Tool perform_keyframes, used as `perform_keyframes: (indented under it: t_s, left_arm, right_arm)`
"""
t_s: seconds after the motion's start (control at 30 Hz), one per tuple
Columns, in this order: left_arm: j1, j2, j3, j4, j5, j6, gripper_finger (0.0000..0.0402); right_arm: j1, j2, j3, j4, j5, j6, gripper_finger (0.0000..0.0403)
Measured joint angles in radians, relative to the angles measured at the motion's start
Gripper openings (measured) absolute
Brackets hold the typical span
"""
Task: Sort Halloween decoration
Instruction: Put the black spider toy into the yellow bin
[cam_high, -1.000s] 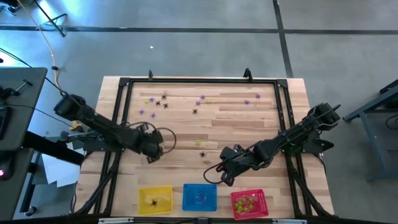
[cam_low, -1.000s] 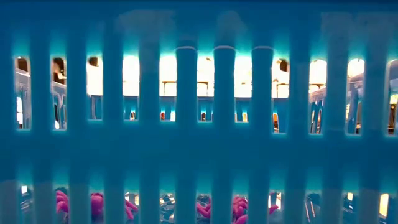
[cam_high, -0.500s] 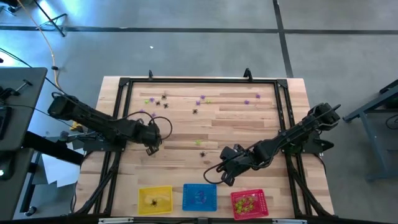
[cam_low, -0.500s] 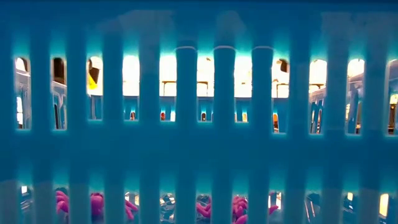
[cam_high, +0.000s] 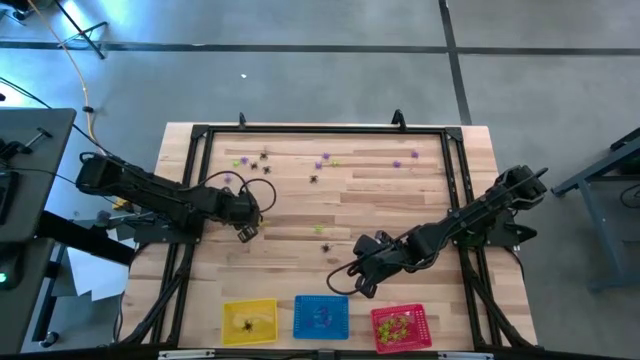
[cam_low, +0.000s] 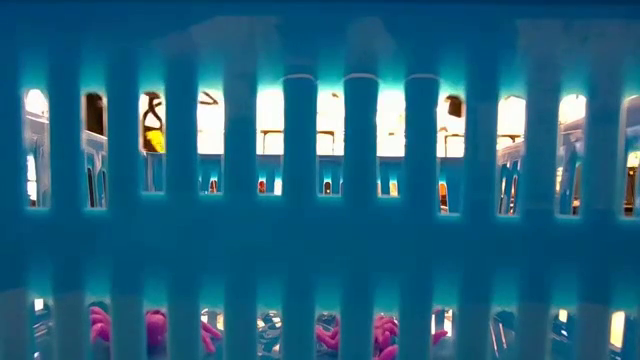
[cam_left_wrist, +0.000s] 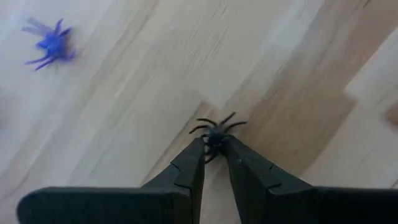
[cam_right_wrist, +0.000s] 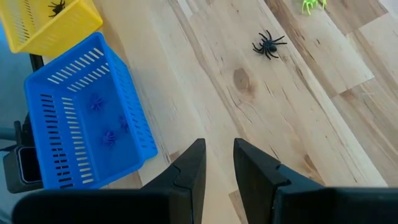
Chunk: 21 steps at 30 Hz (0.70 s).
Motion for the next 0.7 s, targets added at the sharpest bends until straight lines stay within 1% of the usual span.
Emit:
perform_keyframes:
  t_s: [0.13, 0.33, 0.4, 0.53, 0.7]
  left_arm:
    - [0.022, -0.002, -0.042, 0.08, 0.052, -0.001, 0.006]
    - [0.036, -0.004, -0.063, 0.084, 0.068, -0.063, 0.0058]
    - [0.036, -0.004, -0.063, 0.078, 0.068, -0.069, 0.005]
    - [0.036, -0.004, -0.063, 0.07, 0.076, -0.069, 0.001]
    - [0.036, -0.017, -0.064, 0.064, 0.094, -0.071, 0.0003]
  right_arm:
    - [0.0, 0.0, 0.0, 0.0, 0.0, -0.005, 0.0079]
    - [0.0, 0.0, 0.0, 0.0, 0.0, -0.005, 0.0079]
    - [0.0, 0.0, 0.0, 0.0, 0.0, -0.005, 0.0079]
    - [0.0, 0.0, 0.0, 0.0, 0.0, -0.005, 0.0079]
    - [0.0, 0.0, 0.0, 0.0, 0.001, -0.005, 0.0079]
